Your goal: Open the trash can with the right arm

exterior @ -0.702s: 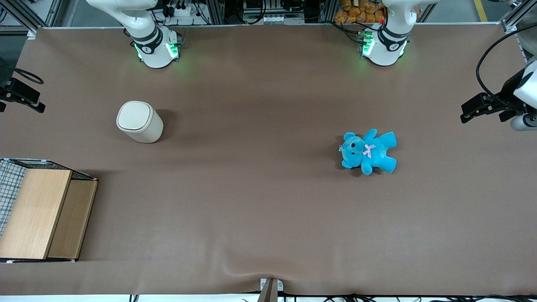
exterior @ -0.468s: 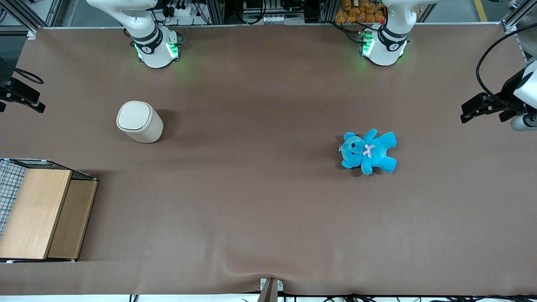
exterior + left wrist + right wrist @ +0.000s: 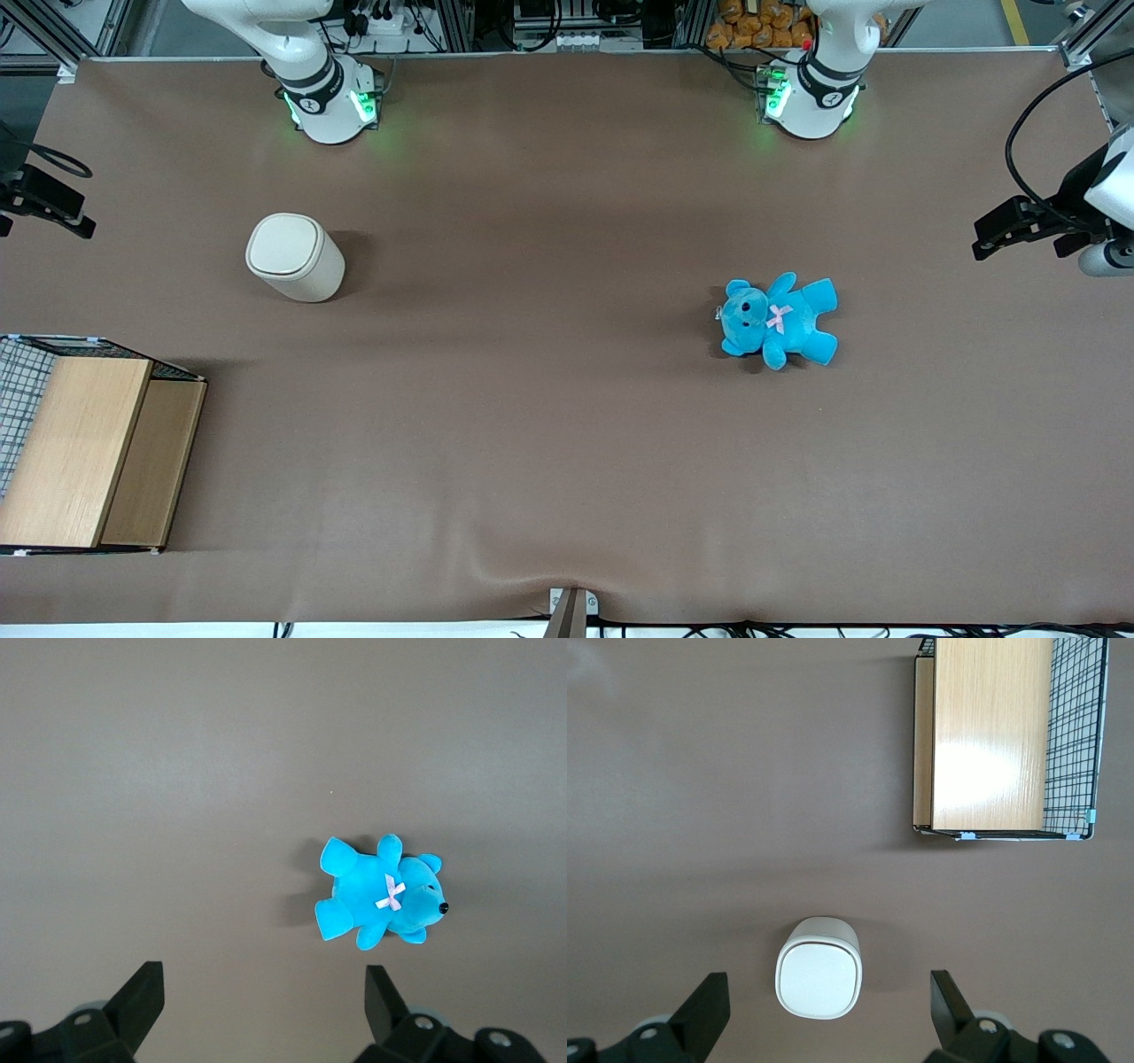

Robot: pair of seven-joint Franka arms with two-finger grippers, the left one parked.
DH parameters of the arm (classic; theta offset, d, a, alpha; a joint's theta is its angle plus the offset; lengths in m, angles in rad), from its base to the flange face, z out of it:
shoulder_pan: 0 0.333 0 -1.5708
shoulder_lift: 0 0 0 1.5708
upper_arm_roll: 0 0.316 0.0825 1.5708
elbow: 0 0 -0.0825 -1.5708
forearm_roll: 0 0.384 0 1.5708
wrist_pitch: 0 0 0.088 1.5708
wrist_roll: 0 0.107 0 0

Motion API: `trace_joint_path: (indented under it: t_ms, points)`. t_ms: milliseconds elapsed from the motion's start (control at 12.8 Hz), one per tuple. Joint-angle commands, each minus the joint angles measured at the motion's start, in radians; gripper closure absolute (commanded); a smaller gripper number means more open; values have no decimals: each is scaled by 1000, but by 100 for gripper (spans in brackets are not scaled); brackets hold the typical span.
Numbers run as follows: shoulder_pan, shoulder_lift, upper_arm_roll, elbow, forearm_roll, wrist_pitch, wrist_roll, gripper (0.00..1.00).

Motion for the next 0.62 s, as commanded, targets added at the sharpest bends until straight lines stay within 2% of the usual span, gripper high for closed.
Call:
trace_joint_path:
  t_ms: [0,546]
  points:
    - [-16,6,7,-5,-6,-7,12,0]
    - [-16,49,6,-35,-9,-80,4,0]
